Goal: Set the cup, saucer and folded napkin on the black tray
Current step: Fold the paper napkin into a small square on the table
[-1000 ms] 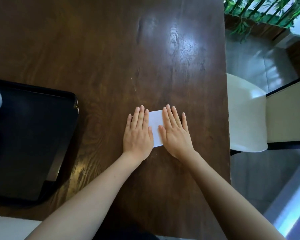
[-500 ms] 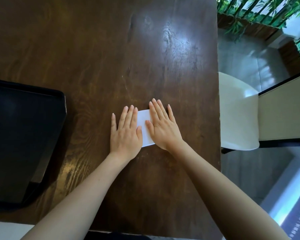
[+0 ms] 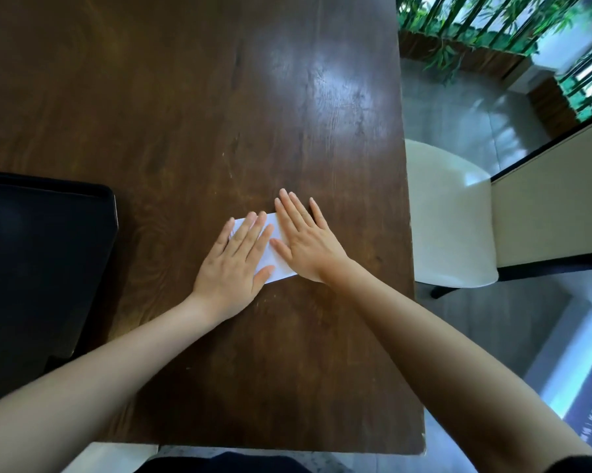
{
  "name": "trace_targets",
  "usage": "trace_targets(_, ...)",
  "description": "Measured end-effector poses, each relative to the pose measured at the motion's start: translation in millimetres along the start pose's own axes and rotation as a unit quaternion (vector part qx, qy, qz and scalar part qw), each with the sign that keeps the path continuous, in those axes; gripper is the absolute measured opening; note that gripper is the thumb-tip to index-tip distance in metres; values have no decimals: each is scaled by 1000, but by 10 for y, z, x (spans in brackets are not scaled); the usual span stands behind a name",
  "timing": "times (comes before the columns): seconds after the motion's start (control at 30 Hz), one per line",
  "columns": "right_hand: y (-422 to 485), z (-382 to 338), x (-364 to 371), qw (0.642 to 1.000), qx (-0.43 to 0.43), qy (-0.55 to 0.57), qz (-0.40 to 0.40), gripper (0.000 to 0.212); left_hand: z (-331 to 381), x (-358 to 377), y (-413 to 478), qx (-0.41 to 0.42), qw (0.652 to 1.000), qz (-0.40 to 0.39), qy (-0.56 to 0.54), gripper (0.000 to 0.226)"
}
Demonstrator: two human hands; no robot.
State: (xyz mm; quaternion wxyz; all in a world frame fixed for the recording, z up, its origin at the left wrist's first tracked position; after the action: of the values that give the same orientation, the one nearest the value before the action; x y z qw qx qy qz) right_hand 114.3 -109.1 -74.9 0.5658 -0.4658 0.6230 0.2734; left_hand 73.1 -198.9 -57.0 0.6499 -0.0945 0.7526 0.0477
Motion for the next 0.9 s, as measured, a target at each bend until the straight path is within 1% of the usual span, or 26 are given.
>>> trace_targets(0.03,-37,30,-32,1000,-10,-22,0,67,10,-3,-47,17,1000,-2,6,63)
trace_targets(0.1,-153,76,-125,997,-41,-63,8,65,4,49,-117,30,999,-32,-6,64)
trace_targets(0.13,-229,53,-169,994,-71,-77,11,63,-1,81,-130,31,998,-49,-20,66)
trace_targets(0.23,-485,-139,-184,975,-188,-117,-6,56,-28,129,-98,31,996,-62,-52,72)
trace_targets(0.27,-554,-164,-183,972,-204,-113,-13,55,-34,142,-88,33,996,-65,-58,71)
trace_targets(0.37,-596,-123,-189,982,-177,-52,-45,48,-44,165,-82,42,995,-72,-59,68)
trace_targets(0.43,-543,-198,-257,981,-183,-62,-27,35,-37,176,-77,48,993,-88,-58,73)
trace_targets(0.5,-504,-309,-349,977,-196,-84,5,18,-20,148,-82,58,992,-97,-59,82)
trace_targets(0.53,-488,-338,-386,976,-197,-87,16,15,-18,129,-80,59,991,-99,-62,87)
trace_targets(0.6,-464,-336,-420,978,-186,-94,16,15,-19,84,-59,53,992,-95,-66,89)
trace_targets(0.73,-429,-352,-504,979,-182,-94,12,19,105,9,2,43,995,-91,3,91)
trace_targets(0.8,-402,-381,-582,983,-174,-61,15,18,135,-50,24,23,996,-86,20,83)
trace_targets(0.87,-360,-349,-676,988,-150,-14,22,17,156,-155,34,9,998,-57,13,64)
trace_targets(0.9,-342,-328,-721,990,-139,9,21,16,164,-228,32,5,999,-33,-12,51)
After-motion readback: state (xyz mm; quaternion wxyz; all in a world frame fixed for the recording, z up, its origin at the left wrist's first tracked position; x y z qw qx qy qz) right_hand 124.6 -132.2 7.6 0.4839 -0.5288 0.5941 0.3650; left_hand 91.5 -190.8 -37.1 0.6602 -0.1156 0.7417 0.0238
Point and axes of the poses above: each hand's wrist, its own y-axis towards the middle knuckle, its own x-axis out of the palm, z = x × y, the point moved 10 cm from there along y, towards the middle knuckle, and after that the axes turned 6 degrees about y, right-handed, at the moved point
